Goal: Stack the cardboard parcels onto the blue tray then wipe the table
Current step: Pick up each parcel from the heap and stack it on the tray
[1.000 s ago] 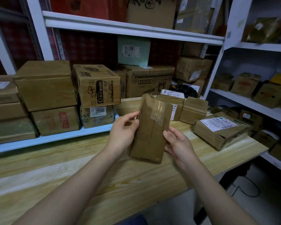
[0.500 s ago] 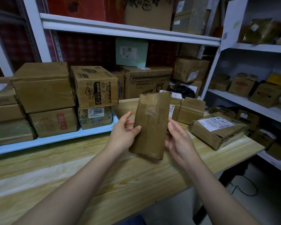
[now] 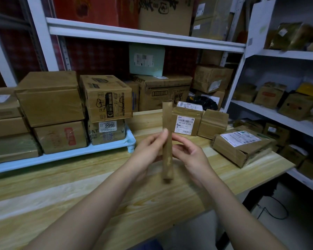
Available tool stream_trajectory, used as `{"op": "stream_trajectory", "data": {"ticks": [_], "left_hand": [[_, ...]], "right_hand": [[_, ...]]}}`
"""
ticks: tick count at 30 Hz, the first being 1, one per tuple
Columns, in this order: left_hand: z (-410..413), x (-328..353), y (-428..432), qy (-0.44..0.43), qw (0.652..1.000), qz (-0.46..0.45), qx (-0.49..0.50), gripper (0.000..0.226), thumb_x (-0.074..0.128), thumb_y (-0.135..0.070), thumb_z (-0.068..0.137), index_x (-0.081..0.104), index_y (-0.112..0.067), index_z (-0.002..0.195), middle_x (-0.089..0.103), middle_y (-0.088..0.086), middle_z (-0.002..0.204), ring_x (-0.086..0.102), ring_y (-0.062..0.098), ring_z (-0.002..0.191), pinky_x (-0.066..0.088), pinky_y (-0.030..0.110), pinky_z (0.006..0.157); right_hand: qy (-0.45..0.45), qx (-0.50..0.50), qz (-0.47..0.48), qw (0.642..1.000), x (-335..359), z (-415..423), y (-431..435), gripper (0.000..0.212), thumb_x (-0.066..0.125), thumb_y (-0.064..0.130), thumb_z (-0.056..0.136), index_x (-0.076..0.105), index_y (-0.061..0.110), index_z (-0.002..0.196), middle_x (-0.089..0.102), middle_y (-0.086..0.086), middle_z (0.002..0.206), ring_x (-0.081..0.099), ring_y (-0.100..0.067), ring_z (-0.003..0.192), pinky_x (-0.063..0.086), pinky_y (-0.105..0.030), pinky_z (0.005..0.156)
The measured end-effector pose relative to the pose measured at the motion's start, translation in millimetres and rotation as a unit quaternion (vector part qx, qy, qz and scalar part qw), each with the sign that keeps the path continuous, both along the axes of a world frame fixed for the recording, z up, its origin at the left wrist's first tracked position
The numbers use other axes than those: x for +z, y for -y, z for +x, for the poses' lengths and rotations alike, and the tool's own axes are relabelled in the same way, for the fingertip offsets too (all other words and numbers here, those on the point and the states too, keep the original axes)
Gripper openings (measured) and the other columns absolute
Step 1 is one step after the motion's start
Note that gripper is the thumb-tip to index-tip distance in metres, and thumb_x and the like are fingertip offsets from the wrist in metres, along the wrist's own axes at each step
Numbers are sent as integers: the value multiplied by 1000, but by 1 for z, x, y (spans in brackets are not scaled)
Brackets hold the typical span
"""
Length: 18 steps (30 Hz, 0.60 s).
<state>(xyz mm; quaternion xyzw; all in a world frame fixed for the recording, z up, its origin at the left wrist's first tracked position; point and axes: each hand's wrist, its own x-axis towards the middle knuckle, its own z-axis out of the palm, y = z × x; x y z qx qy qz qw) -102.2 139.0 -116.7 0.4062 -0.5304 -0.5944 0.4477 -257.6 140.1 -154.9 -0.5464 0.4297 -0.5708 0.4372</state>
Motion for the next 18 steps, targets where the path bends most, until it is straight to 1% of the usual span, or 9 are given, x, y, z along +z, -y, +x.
{"op": "stream_trajectory", "data": {"ticks": [2, 4, 6, 8, 11, 13, 15, 16, 18], "left_hand": [[-1, -3, 1, 8, 1000, -11, 28, 45, 76, -28, 82, 62, -16, 124, 71, 8, 112, 70, 9, 90, 57, 26, 83], [0, -5, 2, 6, 998, -11, 60, 40, 73, -9, 83, 61, -11, 121, 72, 11, 107, 71, 12, 83, 58, 28, 81], [3, -5, 5, -1, 995, -2, 98, 31, 65, -5, 89, 62, -13, 118, 72, 9, 106, 71, 17, 86, 59, 36, 82], [7, -6, 7, -17, 991, 17, 128, 27, 58, -5, 93, 58, -15, 118, 72, 7, 103, 71, 20, 86, 59, 39, 78], [13, -7, 9, -47, 986, 49, 155, 24, 53, -4, 94, 53, -15, 115, 71, 8, 102, 71, 20, 84, 59, 35, 69], [17, -8, 9, -36, 986, 44, 158, 24, 51, -1, 93, 55, -13, 113, 71, 9, 105, 71, 23, 88, 59, 38, 73], [20, -8, 9, -21, 987, 26, 157, 26, 50, 1, 91, 58, -15, 110, 71, 9, 106, 70, 24, 92, 57, 41, 81], [22, -8, 8, -10, 987, 13, 158, 27, 50, 2, 90, 59, -16, 108, 71, 8, 105, 69, 23, 92, 57, 40, 81], [25, -5, 5, 14, 988, -17, 154, 28, 51, 4, 88, 61, -16, 103, 71, 8, 102, 67, 23, 92, 55, 38, 82]], "right_hand": [[-32, 6, -12, 999, 2, 2, -2, 44, 66, -4, 89, 68, 23, 124, 63, -4, 133, 62, -21, 117, 54, -31, 98], [-58, 12, -18, 998, 3, 3, -3, 44, 68, -3, 87, 68, 19, 125, 60, 1, 134, 61, -18, 119, 52, -30, 100], [-78, -16, -11, 997, 2, 4, -3, 43, 71, 3, 87, 68, 24, 124, 60, 4, 132, 59, -13, 117, 52, -32, 101], [-94, -84, 19, 992, 1, 5, -3, 46, 73, 10, 87, 62, 30, 128, 58, 5, 133, 56, -9, 115, 50, -33, 100], [-70, -107, 91, 988, -2, 3, 0, 60, 72, 15, 89, 46, 21, 143, 56, 0, 135, 56, -12, 118, 47, -30, 101], [-59, -81, 124, 987, -8, 3, 1, 58, 69, 16, 92, 46, 16, 145, 61, -2, 131, 61, -14, 116, 47, -27, 95], [-70, -74, 120, 988, -9, 4, 0, 41, 66, 13, 94, 58, 18, 134, 69, 0, 121, 65, -14, 112, 49, -25, 88], [-66, -77, 111, 989, -9, 4, -1, 34, 65, 11, 94, 63, 21, 126, 71, 1, 117, 66, -14, 109, 50, -26, 88], [-29, -79, 91, 992, -7, 5, -2, 29, 64, 3, 92, 65, 21, 115, 73, 0, 110, 69, -15, 104, 54, -32, 94]]}}
